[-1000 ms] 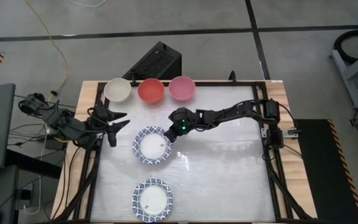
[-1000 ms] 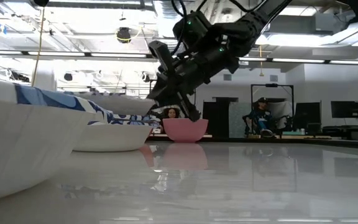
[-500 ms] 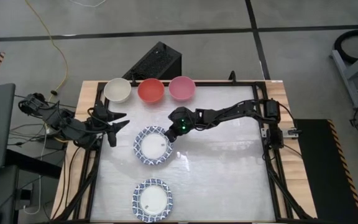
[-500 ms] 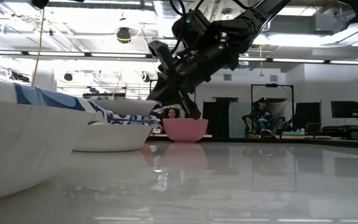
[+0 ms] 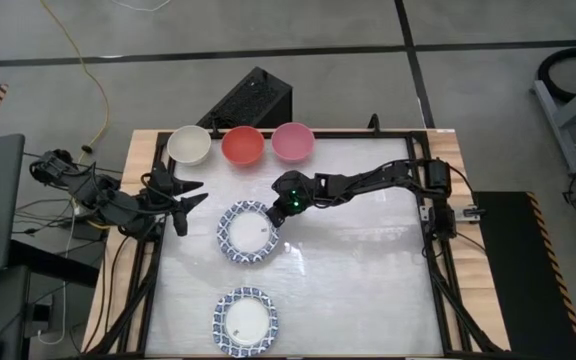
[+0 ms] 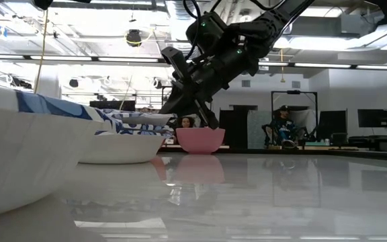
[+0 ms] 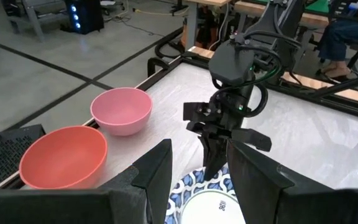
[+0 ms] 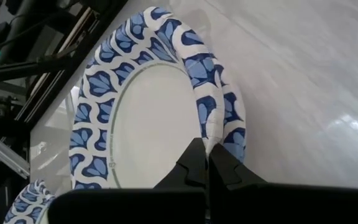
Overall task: Nest bowls inside each other by size order
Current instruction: Stack the white patterned bowl on top of the white patterned bowl
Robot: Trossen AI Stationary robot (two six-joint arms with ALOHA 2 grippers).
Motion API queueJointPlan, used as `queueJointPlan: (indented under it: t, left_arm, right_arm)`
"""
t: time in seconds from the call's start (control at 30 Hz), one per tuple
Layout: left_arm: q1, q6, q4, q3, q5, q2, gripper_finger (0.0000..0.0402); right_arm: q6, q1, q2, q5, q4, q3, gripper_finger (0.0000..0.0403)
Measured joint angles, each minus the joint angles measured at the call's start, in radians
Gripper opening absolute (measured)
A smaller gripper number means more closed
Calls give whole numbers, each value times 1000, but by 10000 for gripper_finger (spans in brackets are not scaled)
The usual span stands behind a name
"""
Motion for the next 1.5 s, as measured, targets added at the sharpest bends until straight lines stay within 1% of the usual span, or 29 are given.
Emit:
queueJointPlan:
  t: [0.23, 0.33, 0.43, 0.67, 0.77, 1.03, 1.2, 1.3, 1.5]
  left_arm:
    - [0, 0, 0, 0, -1, 0, 142]
    - [0, 0, 0, 0, -1, 0, 142]
    - [0, -1, 0, 0, -1, 0, 142]
    - [0, -1, 1, 0, 1, 0, 142]
    - [0, -1, 0, 0, 1, 0, 142]
    - [0, -1, 0, 0, 1, 0, 142]
    - [0, -1, 0, 0, 2, 0, 142]
    - [0, -1, 0, 0, 2, 0, 142]
    - [0, -1, 0, 0, 2, 0, 142]
  right_arm:
    - [2, 2, 28, -6, 15, 0, 8]
    - [9, 7, 51, -34, 15, 6, 8]
    - [9, 13, 64, -41, 26, 16, 8]
    - [10, 9, 63, -47, 24, 14, 9]
    - [11, 5, 63, -47, 23, 14, 15]
    - [41, 5, 63, -47, 35, 14, 43]
    - [36, 5, 63, -48, 37, 14, 68]
    - [37, 4, 63, -70, 42, 14, 89]
    - [38, 3, 63, -75, 43, 14, 139]
